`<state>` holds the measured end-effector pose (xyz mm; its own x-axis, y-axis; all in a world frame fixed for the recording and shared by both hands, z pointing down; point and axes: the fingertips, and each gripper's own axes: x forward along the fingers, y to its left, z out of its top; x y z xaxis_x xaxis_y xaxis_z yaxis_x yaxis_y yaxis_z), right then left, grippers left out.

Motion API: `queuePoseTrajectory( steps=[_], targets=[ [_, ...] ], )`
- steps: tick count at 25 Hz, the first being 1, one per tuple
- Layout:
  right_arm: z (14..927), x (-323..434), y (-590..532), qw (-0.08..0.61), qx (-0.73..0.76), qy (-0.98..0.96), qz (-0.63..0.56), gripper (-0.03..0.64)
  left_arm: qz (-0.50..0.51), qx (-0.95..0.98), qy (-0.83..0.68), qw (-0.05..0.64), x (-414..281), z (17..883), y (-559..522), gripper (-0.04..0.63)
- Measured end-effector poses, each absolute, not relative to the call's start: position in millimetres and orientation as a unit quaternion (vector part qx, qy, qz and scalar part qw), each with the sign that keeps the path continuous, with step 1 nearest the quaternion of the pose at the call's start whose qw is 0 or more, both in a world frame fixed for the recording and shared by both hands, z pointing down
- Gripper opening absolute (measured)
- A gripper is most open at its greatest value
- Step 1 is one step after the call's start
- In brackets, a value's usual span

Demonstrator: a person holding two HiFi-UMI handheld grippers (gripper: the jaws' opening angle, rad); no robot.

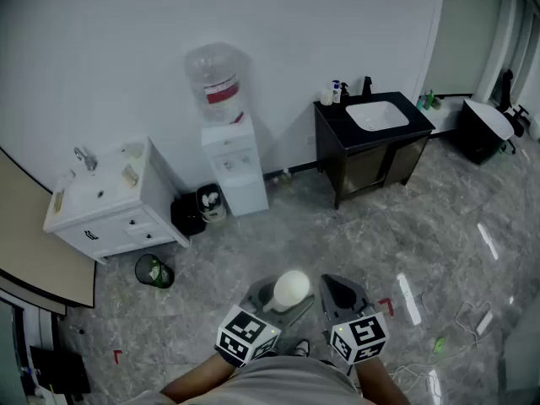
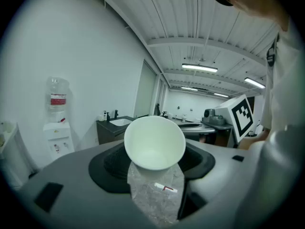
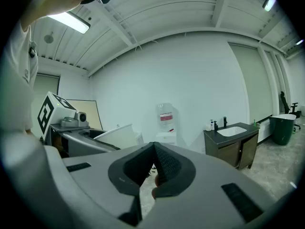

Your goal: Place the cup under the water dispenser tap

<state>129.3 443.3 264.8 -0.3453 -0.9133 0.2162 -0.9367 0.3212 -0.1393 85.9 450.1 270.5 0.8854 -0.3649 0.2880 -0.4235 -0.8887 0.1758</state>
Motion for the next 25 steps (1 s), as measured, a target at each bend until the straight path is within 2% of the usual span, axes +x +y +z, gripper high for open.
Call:
queuePoseTrajectory(
  steps=[9, 15, 25],
  targets=[
    [270.3, 136.9, 446.5, 0.047, 0.56, -0.818, 0.122, 0.015, 0.123, 0.962, -0.213, 0.118, 94.7, 273.3, 455.4, 0.282],
    [267.2, 136.5, 453.3, 0.019, 0.532, -0.837, 0.13, 0.017, 0.13, 0.958, -0.228, 0.115, 98.1, 279.5, 456.8, 0.282],
    [279.1, 120.7, 432.3, 0.01, 0.495, -0.858, 0.139, 0.017, 0.139, 0.941, -0.289, 0.112, 74.0, 292.6, 429.1, 0.282]
  ],
)
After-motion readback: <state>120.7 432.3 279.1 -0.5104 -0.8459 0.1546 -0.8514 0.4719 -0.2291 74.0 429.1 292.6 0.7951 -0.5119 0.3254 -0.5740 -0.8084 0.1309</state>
